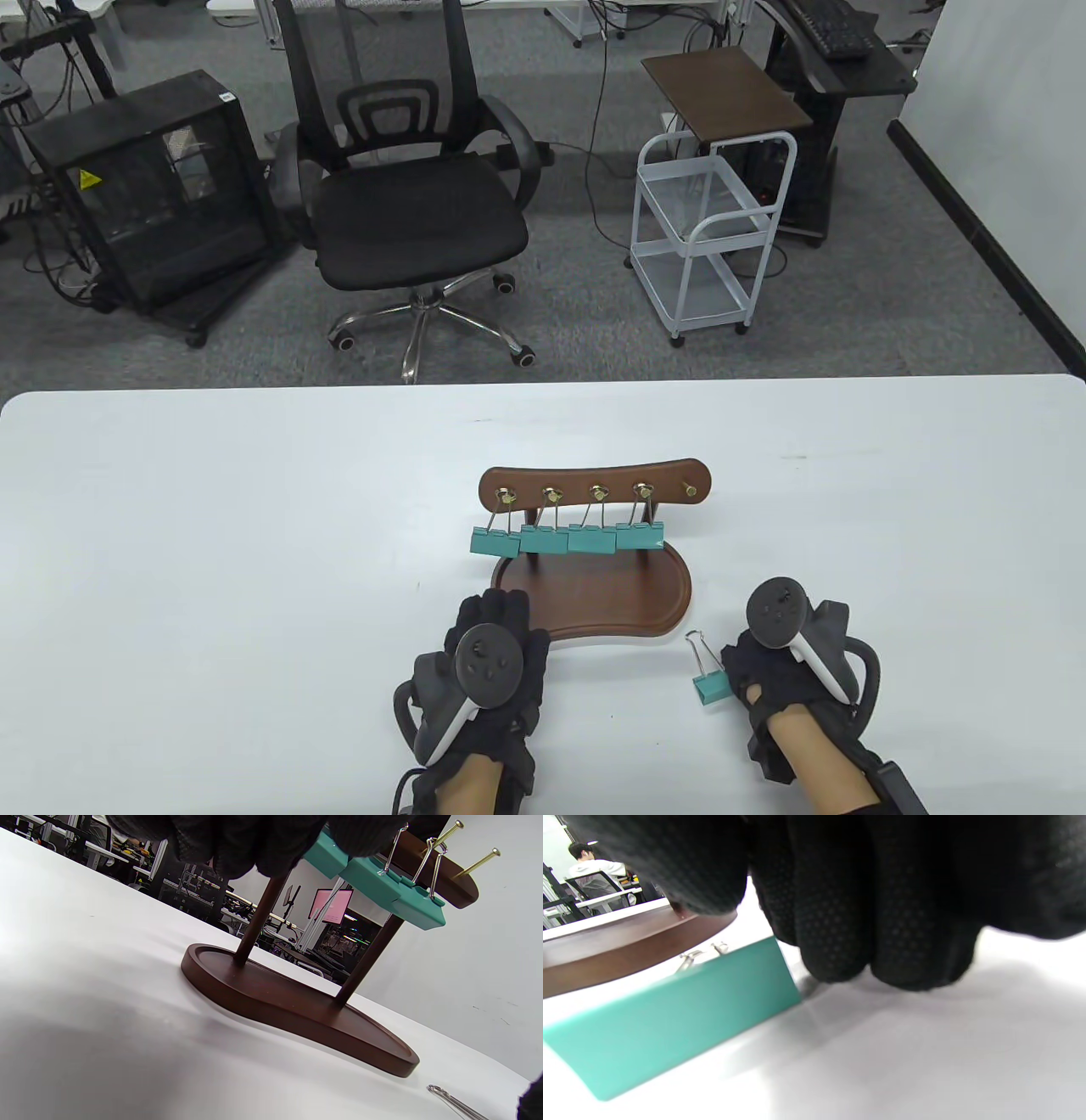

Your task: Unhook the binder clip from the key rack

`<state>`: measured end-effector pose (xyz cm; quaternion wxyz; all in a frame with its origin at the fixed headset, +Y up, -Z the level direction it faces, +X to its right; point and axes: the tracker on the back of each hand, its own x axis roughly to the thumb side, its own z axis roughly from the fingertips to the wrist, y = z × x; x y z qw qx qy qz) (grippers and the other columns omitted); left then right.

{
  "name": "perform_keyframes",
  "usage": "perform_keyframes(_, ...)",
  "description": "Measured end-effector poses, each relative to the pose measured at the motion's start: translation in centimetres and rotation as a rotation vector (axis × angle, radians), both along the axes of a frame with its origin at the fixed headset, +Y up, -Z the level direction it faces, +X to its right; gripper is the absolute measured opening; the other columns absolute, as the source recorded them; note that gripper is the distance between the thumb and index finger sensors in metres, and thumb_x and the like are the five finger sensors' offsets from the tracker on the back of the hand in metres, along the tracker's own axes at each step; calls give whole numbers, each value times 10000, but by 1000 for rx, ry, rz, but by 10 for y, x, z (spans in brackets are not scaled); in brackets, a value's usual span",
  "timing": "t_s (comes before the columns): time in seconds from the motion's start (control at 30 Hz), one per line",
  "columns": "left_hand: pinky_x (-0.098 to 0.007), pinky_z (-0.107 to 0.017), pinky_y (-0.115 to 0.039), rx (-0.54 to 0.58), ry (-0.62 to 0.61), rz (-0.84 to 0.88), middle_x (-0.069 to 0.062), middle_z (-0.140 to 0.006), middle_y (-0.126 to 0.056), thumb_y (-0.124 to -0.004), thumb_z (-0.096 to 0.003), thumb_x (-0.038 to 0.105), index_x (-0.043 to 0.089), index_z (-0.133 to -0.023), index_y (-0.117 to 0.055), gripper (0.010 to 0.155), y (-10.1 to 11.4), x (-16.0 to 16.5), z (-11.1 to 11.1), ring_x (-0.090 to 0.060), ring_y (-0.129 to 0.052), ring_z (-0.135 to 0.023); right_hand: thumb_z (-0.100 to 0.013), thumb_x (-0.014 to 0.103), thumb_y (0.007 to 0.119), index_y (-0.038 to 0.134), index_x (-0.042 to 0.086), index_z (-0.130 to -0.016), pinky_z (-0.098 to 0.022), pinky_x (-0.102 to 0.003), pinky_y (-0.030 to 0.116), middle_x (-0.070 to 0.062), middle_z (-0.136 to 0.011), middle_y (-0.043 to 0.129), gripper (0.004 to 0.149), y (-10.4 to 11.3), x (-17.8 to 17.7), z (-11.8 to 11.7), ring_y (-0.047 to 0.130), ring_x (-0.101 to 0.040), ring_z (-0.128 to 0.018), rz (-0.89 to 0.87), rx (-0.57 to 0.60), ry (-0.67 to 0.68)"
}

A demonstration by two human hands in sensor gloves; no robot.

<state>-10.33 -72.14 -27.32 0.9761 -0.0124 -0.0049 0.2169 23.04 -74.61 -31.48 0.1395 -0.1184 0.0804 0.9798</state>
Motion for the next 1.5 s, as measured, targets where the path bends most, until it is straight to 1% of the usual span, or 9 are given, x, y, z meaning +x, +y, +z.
perform_keyframes(0.1,-531,-752,-519,0,0,3,-53,-1183,-585,-604,-542,529,268,-1107,-605,622,0,0,0,-332,-512,-1106,-350,433,848,906,149,-638,-221,-435,899,-161,-466,1039,409,8,1,2,1032,-361,-354,-8,118,-13)
perform_keyframes(0.17,-529,-753,-521,6,-1,9,-48,-1182,-587,-605,-541,530,271,-1106,-608,621,0,0,0,-331,-513,-1106,-355,448,834,880,158,-680,-273,-446,890,-163,-529,1022,438,14,0,4,1013,-375,-422,-43,211,-14)
perform_keyframes(0.27,-529,-753,-520,9,-2,15,-51,-1181,-589,-606,-541,529,269,-1105,-610,621,0,0,0,-329,-515,-1106,-362,483,806,803,167,-780,-389,-485,849,-188,-689,943,523,20,-3,6,938,-420,-582,-125,330,9)
perform_keyframes(0.4,-530,-753,-520,7,-4,16,-51,-1182,-589,-605,-541,529,269,-1106,-610,621,0,0,0,-331,-513,-1106,-363,537,791,688,195,-876,-522,-519,760,-196,-862,796,625,26,-10,1,791,-446,-762,-259,401,66)
perform_keyframes(0.53,-529,-753,-520,7,-2,19,-52,-1182,-589,-605,-541,529,271,-1105,-610,620,0,0,-1,-330,-514,-1106,-370,538,784,661,189,-893,-565,-526,714,-206,-902,743,641,33,-18,-9,727,-458,-808,-395,446,77)
perform_keyframes(0.7,-530,-752,-520,6,-2,19,-53,-1182,-589,-605,-542,529,266,-1106,-609,623,0,0,0,-332,-515,-1104,-375,543,777,622,181,-915,-590,-533,679,-221,-936,683,668,34,-29,-26,669,-473,-836,-594,422,55)
perform_keyframes(0.87,-530,-751,-522,11,-3,21,-52,-1181,-590,-605,-541,529,267,-1106,-610,622,0,-1,0,-330,-516,-1105,-380,552,768,587,181,-934,-603,-530,667,-223,-954,653,691,24,-37,-39,645,-476,-848,-651,404,71)
perform_keyframes(1.2,-529,-751,-522,16,-3,25,-51,-1181,-589,-605,-542,527,267,-1106,-609,621,0,-1,1,-331,-517,-1103,-395,528,784,563,157,-948,-590,-529,690,-243,-948,657,702,4,-45,-53,667,-491,-830,-1018,313,-31)
perform_keyframes(1.5,-530,-751,-522,14,9,34,-53,-1181,-588,-606,-542,527,267,-1106,-609,621,0,-4,2,-332,-515,-1104,-393,471,805,572,146,-946,-543,-502,762,-237,-897,745,682,-6,-50,-56,775,-473,-769,-1159,249,-52)
